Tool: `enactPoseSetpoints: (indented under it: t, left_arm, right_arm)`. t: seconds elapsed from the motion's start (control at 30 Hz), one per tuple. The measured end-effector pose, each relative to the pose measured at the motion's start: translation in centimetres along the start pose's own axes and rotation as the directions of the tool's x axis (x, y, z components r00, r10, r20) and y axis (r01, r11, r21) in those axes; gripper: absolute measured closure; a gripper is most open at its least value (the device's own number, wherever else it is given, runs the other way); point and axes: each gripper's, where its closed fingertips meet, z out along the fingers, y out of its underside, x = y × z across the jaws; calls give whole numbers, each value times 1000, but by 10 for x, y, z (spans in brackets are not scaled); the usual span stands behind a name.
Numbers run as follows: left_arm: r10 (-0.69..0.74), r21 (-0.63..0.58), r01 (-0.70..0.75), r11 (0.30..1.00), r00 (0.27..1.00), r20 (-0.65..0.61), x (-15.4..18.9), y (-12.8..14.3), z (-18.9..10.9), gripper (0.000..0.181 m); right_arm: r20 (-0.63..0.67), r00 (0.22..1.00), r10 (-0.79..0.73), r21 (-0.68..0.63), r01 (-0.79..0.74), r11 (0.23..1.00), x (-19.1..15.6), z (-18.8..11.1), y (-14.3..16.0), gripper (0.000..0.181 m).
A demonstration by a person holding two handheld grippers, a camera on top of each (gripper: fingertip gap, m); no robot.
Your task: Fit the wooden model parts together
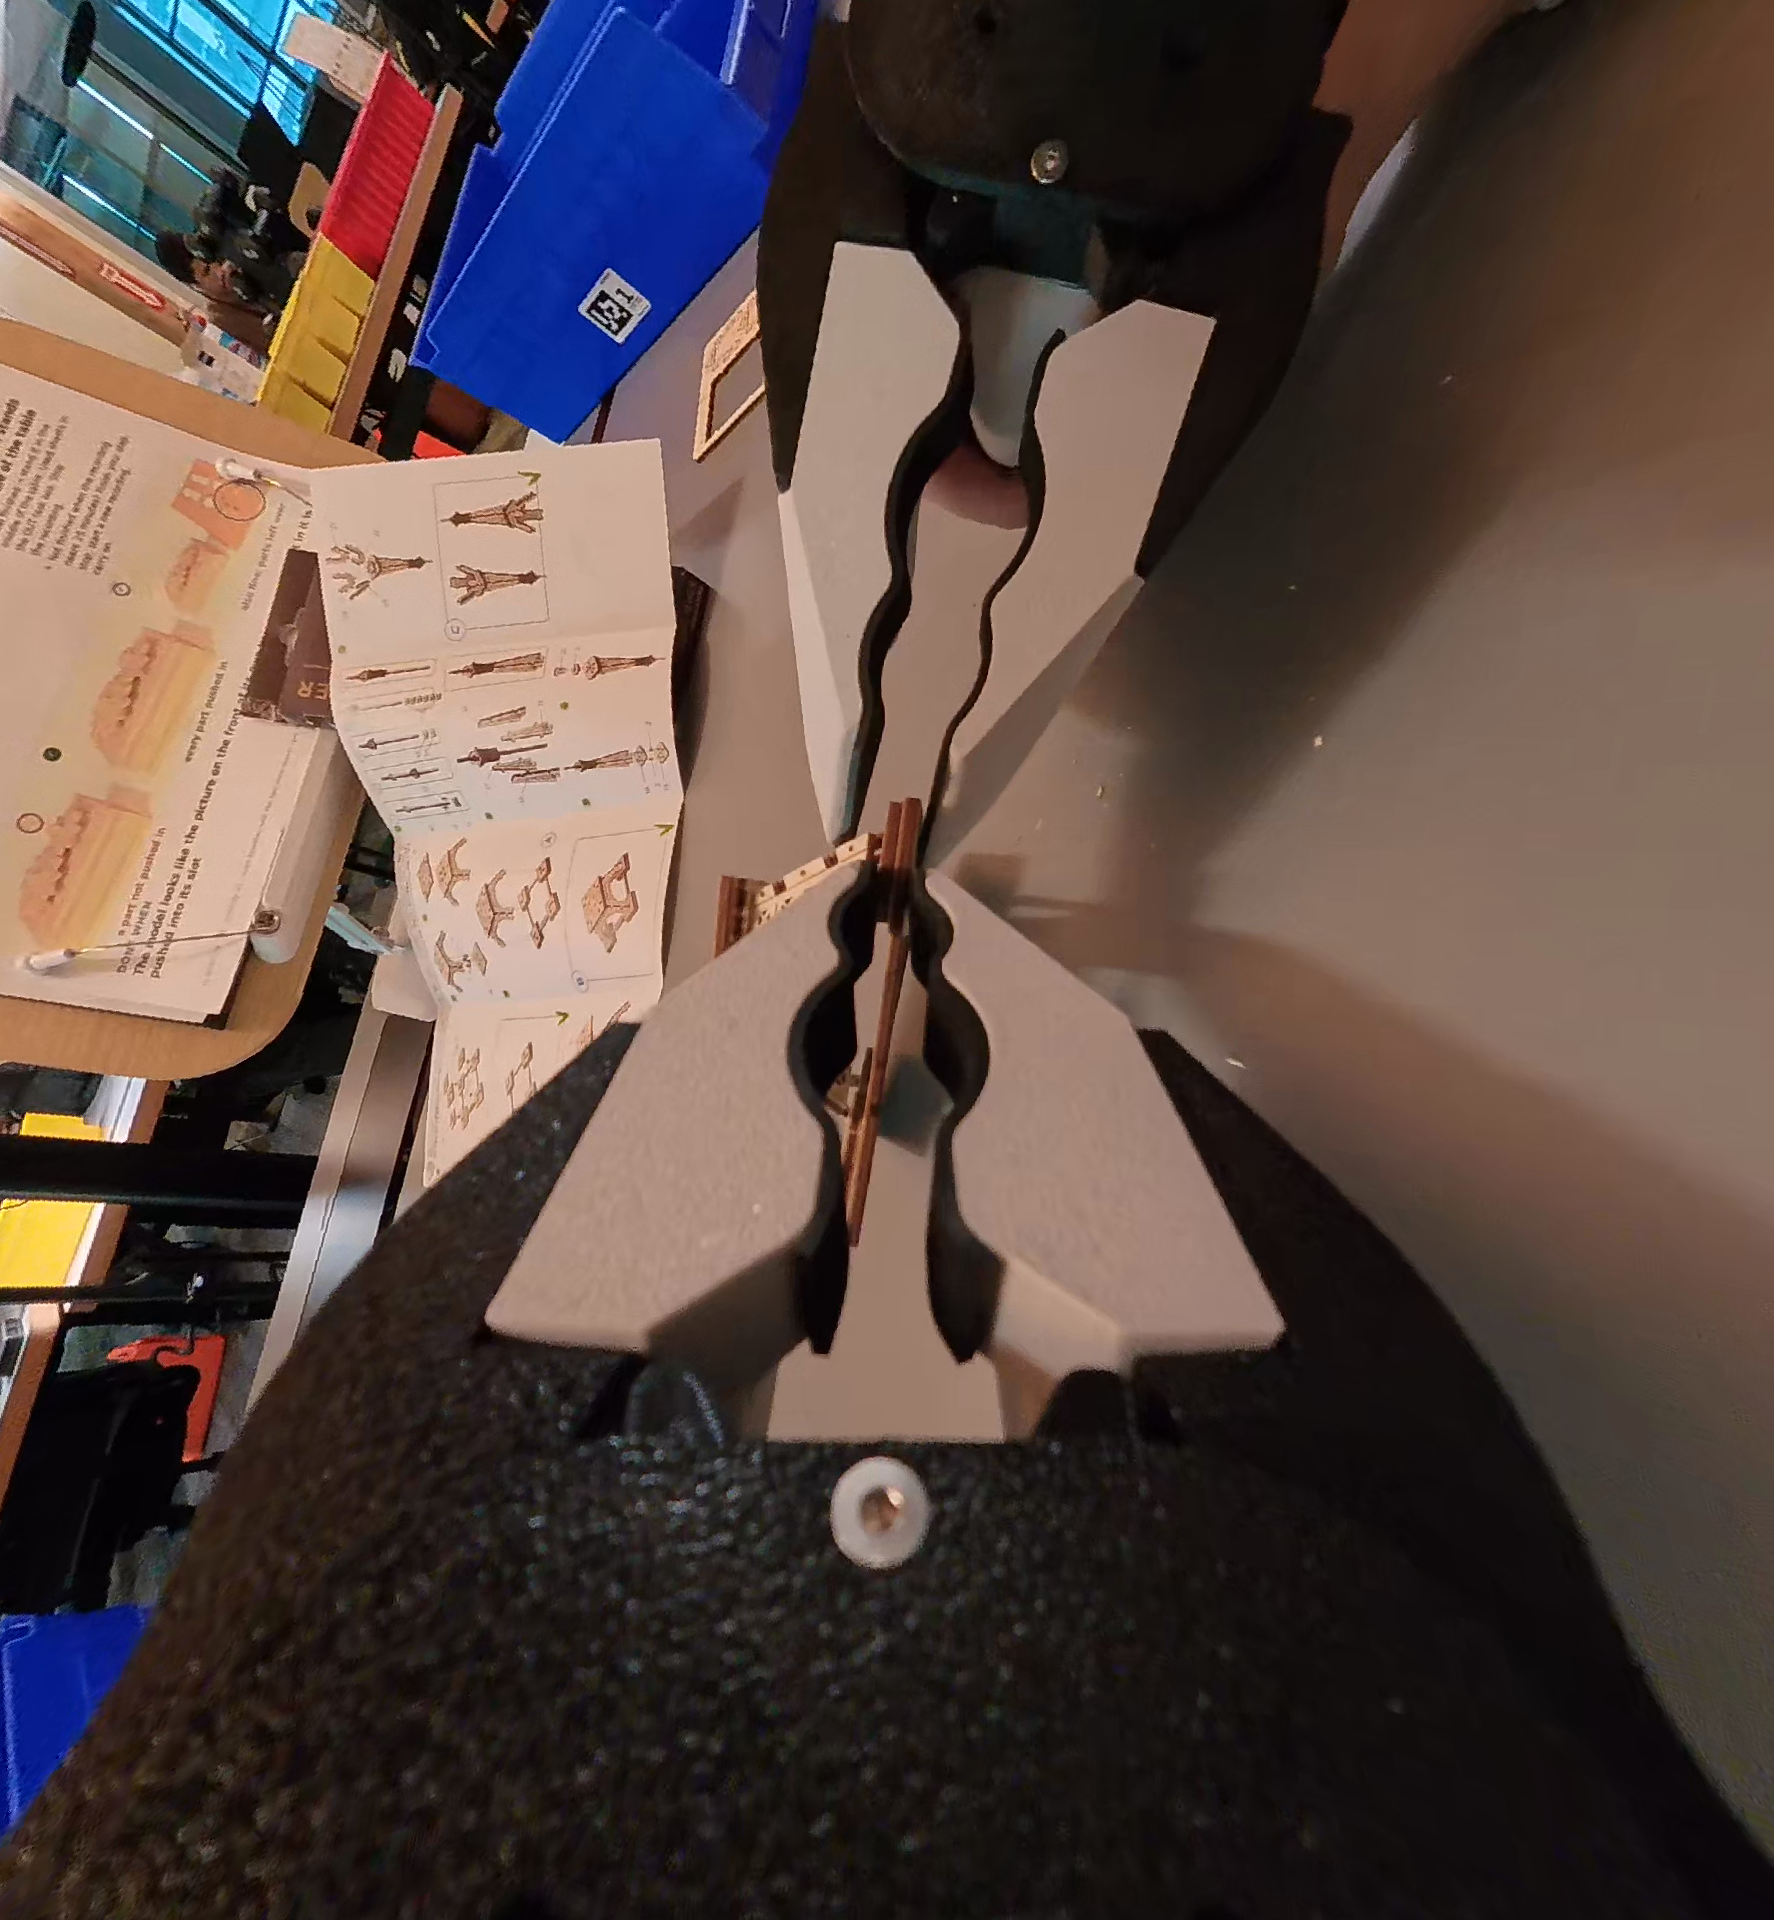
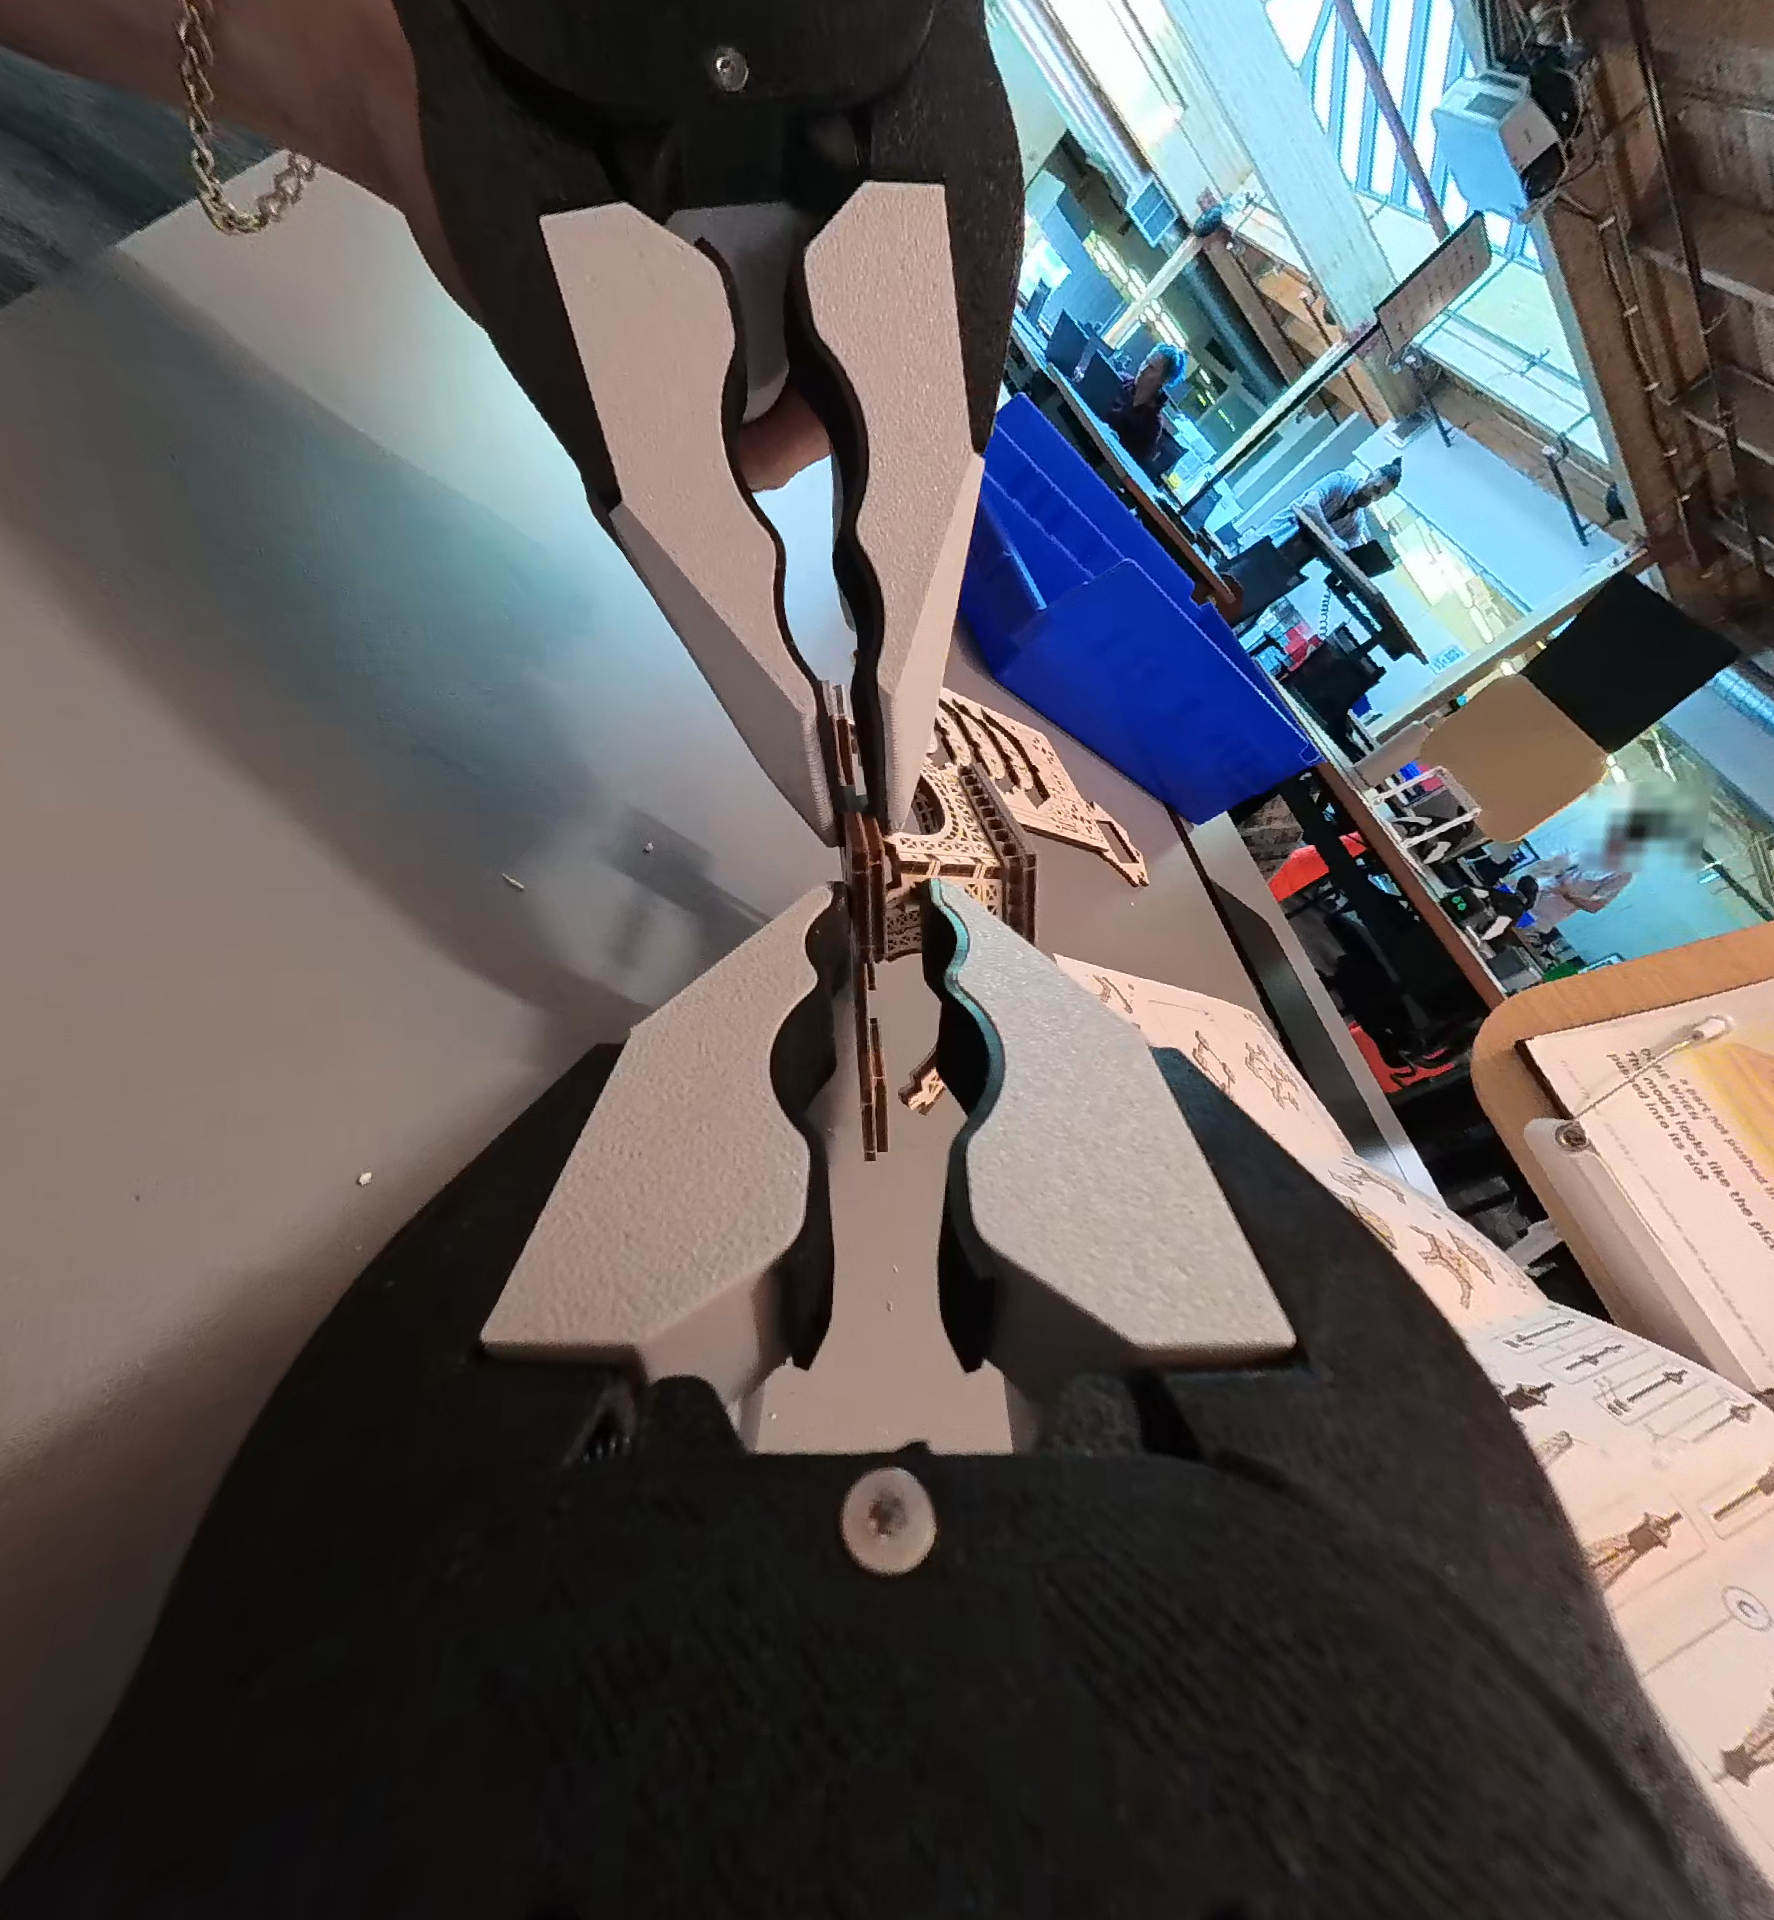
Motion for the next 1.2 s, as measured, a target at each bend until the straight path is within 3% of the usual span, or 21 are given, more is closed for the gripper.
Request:
enactPoseSetpoints:
  t: [1.03, 1.2]
  left_arm:
    - [-18, 16, 18, 1000, 1000, 18, -3, 3, 4, 178]
    - [68, 107, -78, 991, 993, 102, -13, -14, -2, 178]
  right_arm:
    - [4, 1000, -7, -42, 7, 999, 2, 3, 7, 172]
    - [1, 987, 160, 119, -159, 980, 18, -8, -5, 167]
